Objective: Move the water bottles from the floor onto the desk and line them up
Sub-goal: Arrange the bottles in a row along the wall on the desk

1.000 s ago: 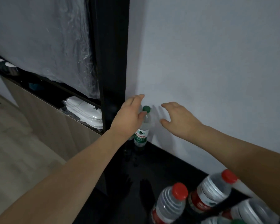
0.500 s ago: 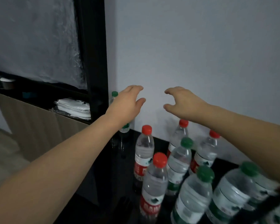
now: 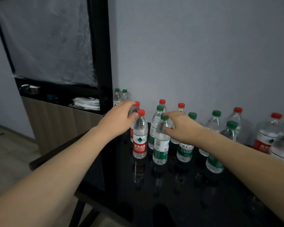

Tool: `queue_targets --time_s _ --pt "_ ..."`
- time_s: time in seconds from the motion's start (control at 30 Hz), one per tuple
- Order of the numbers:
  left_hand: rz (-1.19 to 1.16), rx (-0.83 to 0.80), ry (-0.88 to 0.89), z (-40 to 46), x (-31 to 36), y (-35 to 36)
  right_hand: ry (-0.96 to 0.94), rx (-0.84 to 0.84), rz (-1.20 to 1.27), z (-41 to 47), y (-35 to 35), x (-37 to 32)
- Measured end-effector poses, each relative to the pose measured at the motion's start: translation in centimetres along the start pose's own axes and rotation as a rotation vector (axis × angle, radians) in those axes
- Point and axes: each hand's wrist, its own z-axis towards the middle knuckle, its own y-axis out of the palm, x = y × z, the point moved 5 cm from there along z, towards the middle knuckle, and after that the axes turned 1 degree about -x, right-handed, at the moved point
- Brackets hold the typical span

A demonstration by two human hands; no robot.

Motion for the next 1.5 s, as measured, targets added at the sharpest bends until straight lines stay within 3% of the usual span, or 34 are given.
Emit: queue_targets --time_s 0.47,0.77,0.93,1.1,1.5 --pt "-0.306 -0.030 -0.307 3.6 -3.1 6.7 0.141 -0.025 0.042 5.3 2.3 3.4" --pt "-0.256 0.051 -0.349 6.1 -3.8 10.5 0.096 -0.128 -0.018 8.7 2.6 5.2" --pt "-0.174 -0.046 -0.377 6.0 -3.9 10.5 0.122 -0.081 -0.124 8.6 2.7 5.2" --pt "-0.110 -0.133 -0.409 5.2 -2.6 8.5 0.134 -0.085 -0.190 6.6 1.4 3.7" --pt "-0.007 -0.025 -0.280 4.7 1.9 -7.8 0.050 0.058 -0.186 5.1 -9.9 -4.2"
